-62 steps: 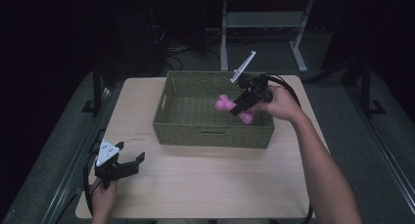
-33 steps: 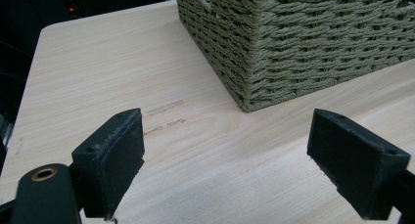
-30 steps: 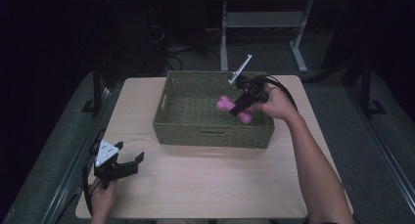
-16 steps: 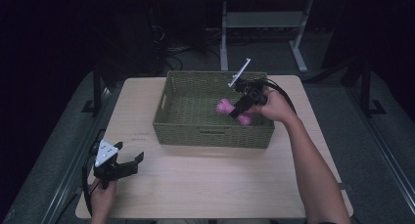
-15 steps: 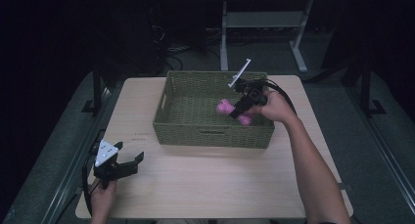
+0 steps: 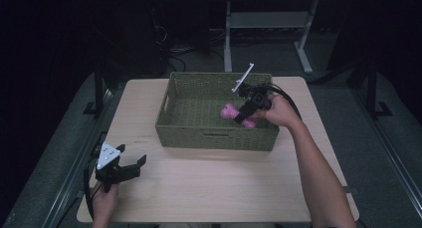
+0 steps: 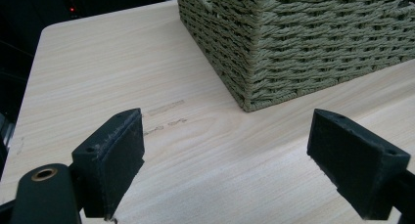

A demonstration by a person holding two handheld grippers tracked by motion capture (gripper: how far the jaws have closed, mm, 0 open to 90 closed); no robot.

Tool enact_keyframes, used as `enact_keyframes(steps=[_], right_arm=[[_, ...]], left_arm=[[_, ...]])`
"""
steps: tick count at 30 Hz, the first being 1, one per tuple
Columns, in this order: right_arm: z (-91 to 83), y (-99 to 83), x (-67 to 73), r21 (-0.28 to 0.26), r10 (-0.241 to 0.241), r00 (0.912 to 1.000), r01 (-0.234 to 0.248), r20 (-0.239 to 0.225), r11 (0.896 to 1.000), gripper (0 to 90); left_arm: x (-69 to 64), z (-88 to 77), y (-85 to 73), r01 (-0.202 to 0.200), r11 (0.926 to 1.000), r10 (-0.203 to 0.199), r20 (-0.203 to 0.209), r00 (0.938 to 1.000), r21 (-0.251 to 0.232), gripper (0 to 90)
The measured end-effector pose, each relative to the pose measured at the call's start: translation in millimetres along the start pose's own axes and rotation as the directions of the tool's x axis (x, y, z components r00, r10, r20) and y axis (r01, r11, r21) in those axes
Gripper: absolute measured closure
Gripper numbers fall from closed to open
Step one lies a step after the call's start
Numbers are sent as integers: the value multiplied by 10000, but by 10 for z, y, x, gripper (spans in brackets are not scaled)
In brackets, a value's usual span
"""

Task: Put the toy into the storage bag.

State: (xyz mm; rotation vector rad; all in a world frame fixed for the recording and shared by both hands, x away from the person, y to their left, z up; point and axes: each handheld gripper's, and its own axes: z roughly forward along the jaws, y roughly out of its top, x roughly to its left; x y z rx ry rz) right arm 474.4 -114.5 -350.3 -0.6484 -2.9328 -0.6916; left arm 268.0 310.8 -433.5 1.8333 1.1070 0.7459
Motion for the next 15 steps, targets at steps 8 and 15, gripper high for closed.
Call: enact_keyframes(steps=[8, 15], right_arm=[[67, -106, -31, 268, 198, 9998, -199, 59, 9994, 575], [89, -166, -47, 240, 419, 9991, -420, 41, 9988, 574]], left_arm=[[3, 4, 1, 47, 10000, -47, 8, 10000, -13, 133], [-9, 11, 4, -23, 10000, 23, 28, 10000, 8, 133]])
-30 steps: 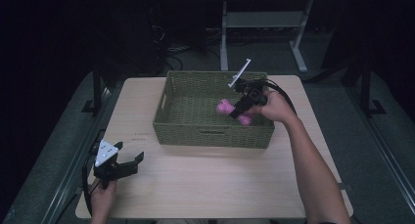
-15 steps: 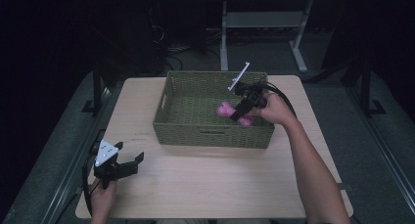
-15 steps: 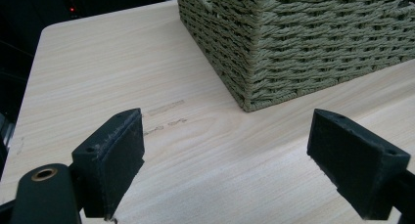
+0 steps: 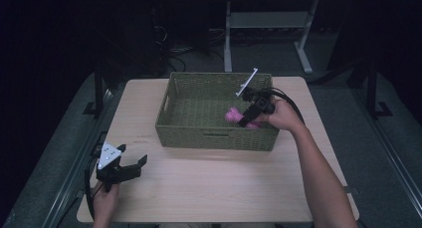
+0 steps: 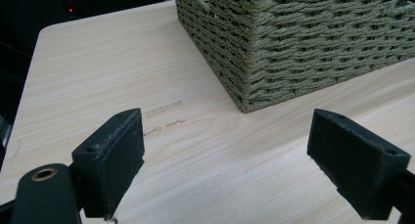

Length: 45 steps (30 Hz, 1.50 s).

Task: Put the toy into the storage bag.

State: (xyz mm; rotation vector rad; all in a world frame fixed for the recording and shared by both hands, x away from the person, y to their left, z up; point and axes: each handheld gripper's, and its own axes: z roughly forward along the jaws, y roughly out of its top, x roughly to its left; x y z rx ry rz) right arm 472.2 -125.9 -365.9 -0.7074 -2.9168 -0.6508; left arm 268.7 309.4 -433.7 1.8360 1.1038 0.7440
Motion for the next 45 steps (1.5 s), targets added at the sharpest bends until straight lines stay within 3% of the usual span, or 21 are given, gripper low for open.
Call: enact_keyframes(steps=[31, 35, 45], right_arm=[[74, 38, 7, 12, 46, 9998, -46, -200, 10000, 560], [76, 48, 2, -197, 141, 9989, -150, -456, 9997, 543], [40, 28, 15, -345, 162, 9992, -175, -367, 9993, 514]], left_arm=[[5, 6, 3, -52, 10000, 52, -30, 10000, 9, 133], [10, 2, 3, -20, 10000, 20, -16, 10000, 3, 133], [7, 3, 2, -32, 10000, 32, -27, 10000, 24, 133]])
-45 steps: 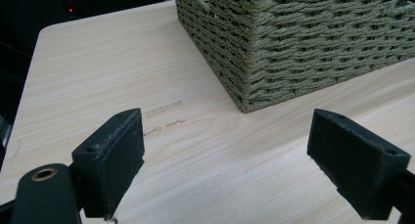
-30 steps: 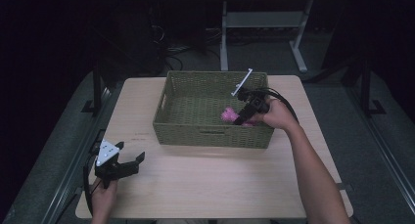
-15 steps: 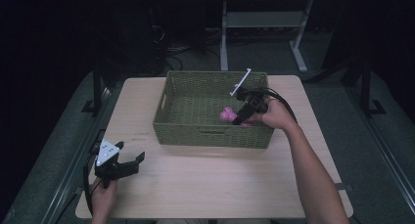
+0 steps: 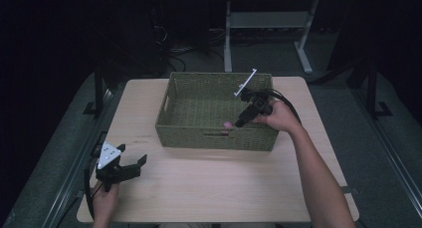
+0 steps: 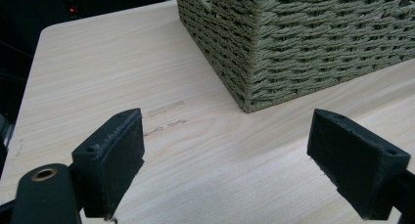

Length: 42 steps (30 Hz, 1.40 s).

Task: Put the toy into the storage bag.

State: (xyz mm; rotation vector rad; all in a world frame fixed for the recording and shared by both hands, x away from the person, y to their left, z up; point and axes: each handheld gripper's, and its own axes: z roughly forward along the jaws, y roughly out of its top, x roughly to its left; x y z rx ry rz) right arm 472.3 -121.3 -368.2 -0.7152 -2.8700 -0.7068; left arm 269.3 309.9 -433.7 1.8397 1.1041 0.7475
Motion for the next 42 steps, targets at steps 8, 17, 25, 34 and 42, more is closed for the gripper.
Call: enact_keyframes(steps=[8, 17, 25, 34, 42], right_arm=[[-80, -12, 6, -262, 151, 9998, -148, 93, 9995, 484], [-114, -21, 46, -307, 176, 9996, -170, 209, 9994, 454], [-169, -26, 69, -492, 164, 9995, -152, 258, 9987, 422], [-276, -51, 147, -635, 99, 9991, -74, 402, 9980, 403], [-353, -73, 189, -749, 95, 9989, -61, 450, 9972, 395]], left_arm=[[-8, 0, 1, -12, 10000, 12, 7, 10000, -51, 133], [-14, 0, -1, -6, 10000, 6, 21, 10000, -40, 133], [-19, 3, -1, -9, 10000, 9, 18, 10000, -15, 133], [-31, 1, 4, -57, 10000, 57, 45, 10000, -15, 133], [-43, 5, 8, -48, 10000, 48, 64, 10000, -26, 133]])
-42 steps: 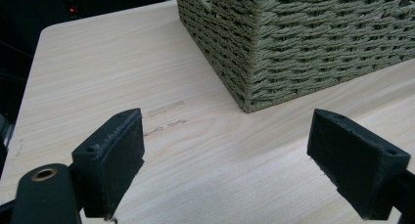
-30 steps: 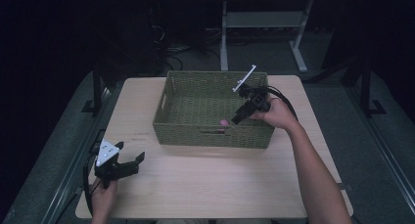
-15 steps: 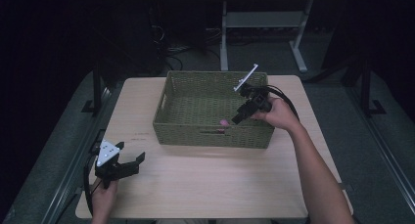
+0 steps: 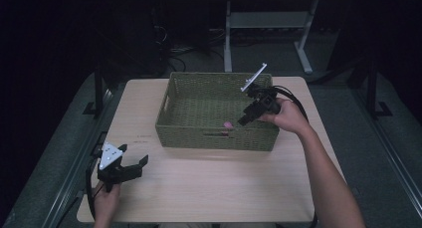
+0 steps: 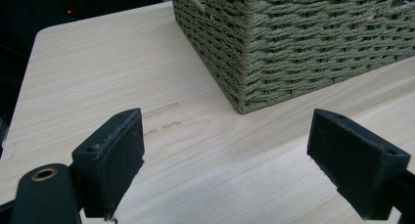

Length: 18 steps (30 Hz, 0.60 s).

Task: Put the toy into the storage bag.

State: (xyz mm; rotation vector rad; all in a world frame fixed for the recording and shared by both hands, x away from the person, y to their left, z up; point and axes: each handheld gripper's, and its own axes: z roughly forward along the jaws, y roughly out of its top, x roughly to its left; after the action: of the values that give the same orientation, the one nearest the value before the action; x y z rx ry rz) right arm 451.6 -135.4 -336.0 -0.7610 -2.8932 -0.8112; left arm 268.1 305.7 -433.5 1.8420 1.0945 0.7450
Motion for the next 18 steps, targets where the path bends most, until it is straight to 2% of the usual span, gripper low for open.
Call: enact_keyframes(steps=[7, 18], right_arm=[[-98, -27, 42, -179, -14, 10000, 16, 93, 9998, 387], [-265, -80, 185, -483, -238, 9996, 245, 149, 9985, 366]], left_arm=[[-13, -1, 2, -34, 10000, 34, 4, 10000, -11, 133], [-29, 2, 6, -48, 10000, 48, -16, 10000, 9, 133]])
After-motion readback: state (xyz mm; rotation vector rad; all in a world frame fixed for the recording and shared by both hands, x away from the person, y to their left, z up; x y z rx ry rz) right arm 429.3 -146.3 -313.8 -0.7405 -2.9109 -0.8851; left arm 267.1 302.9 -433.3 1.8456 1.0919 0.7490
